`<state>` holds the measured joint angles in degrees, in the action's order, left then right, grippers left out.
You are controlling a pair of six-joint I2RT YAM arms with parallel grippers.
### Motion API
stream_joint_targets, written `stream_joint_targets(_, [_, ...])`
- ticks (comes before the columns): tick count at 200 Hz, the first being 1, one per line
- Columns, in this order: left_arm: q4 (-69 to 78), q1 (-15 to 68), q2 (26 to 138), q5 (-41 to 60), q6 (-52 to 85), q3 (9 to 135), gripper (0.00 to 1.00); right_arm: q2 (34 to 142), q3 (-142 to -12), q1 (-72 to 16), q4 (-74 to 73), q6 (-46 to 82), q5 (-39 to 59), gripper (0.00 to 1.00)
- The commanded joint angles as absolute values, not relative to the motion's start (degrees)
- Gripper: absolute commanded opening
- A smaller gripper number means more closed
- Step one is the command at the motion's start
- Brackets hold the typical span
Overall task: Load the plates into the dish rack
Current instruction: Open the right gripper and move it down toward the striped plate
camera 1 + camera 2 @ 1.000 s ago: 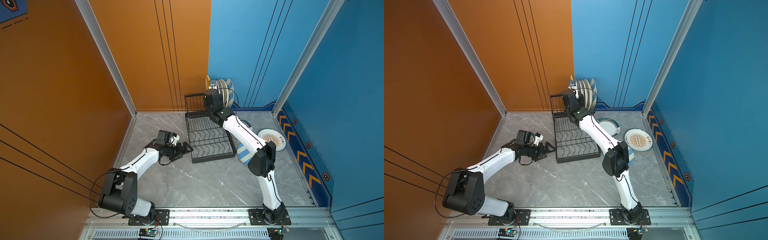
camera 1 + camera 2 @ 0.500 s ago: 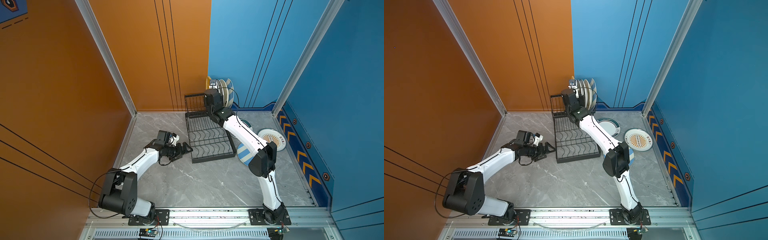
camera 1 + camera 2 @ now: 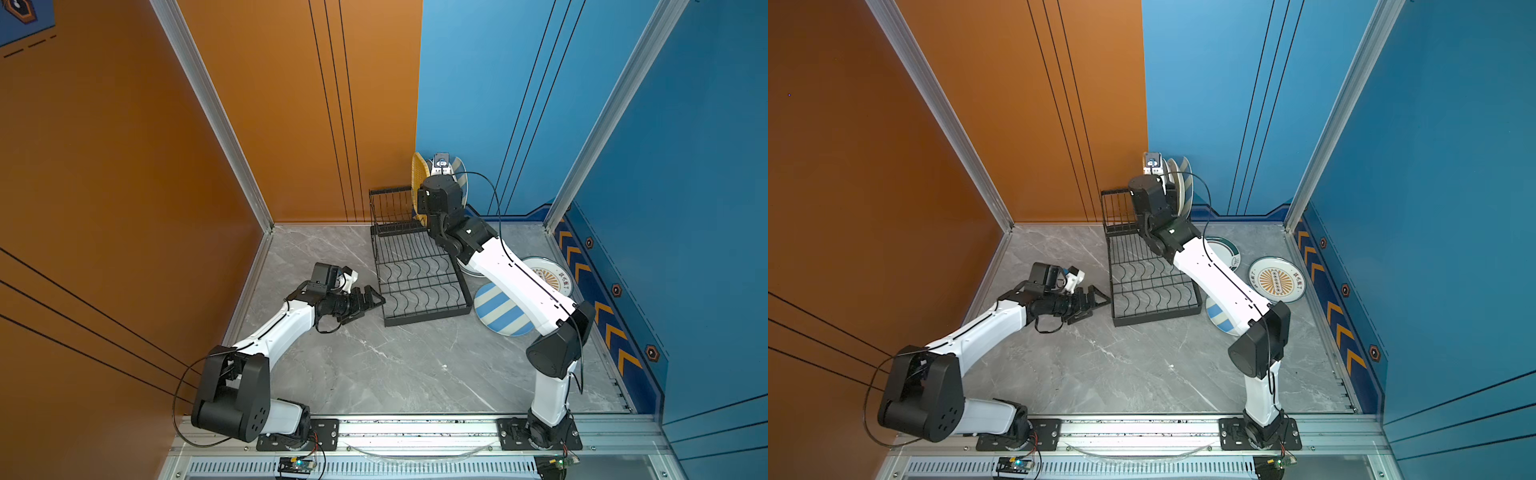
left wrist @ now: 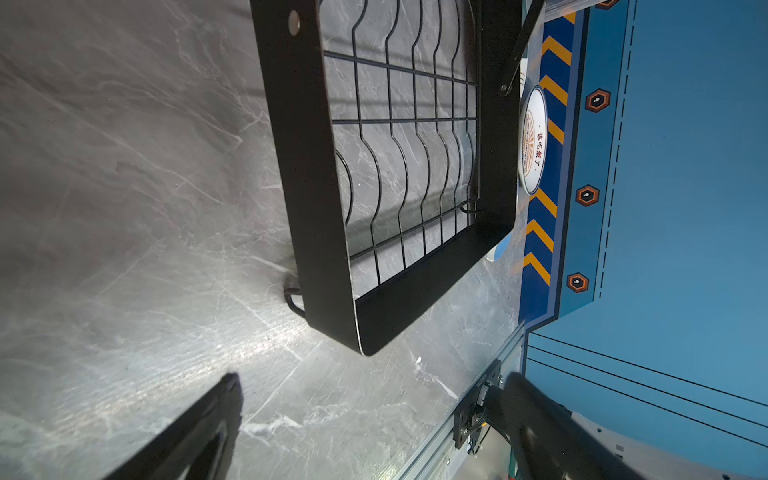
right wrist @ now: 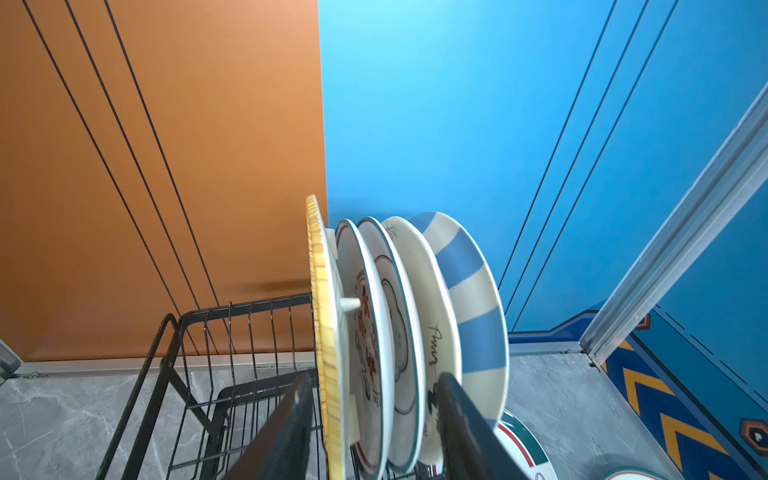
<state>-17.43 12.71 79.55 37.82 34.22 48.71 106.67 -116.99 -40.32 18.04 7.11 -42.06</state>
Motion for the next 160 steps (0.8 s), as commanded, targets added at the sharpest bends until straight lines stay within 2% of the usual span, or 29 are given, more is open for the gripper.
stream_joint_targets(1, [-17.8, 13.0, 77.7, 39.1, 32.5, 47.6, 0.98, 100.9, -111.3, -41.7, 23.4, 12.5, -40.7, 0.53])
stream_joint_targets(64, [-18.0, 15.3, 75.7, 38.4, 32.5, 45.9, 0.98, 81.4, -87.7, -40.6, 30.7, 21.8, -38.3, 0.56])
stream_joint_targets(91, [-18.0, 16.6, 75.8, 38.0, 32.5, 45.7, 0.98, 75.7, -79.9, -32.3, 34.5, 25.6, -30.8, 0.58])
stream_joint_targets(134, [-18.0, 18.2, 76.6, 37.6, 32.6, 46.3, 0.98, 77.4, -73.0, -14.2, 35.6, 27.1, -12.3, 0.57])
stream_joint_targets(160, [-17.9, 18.8, 77.3, 36.8, 32.9, 46.5, 0.98, 84.3, -73.5, -7.1, 35.6, 25.0, -6.1, 0.64])
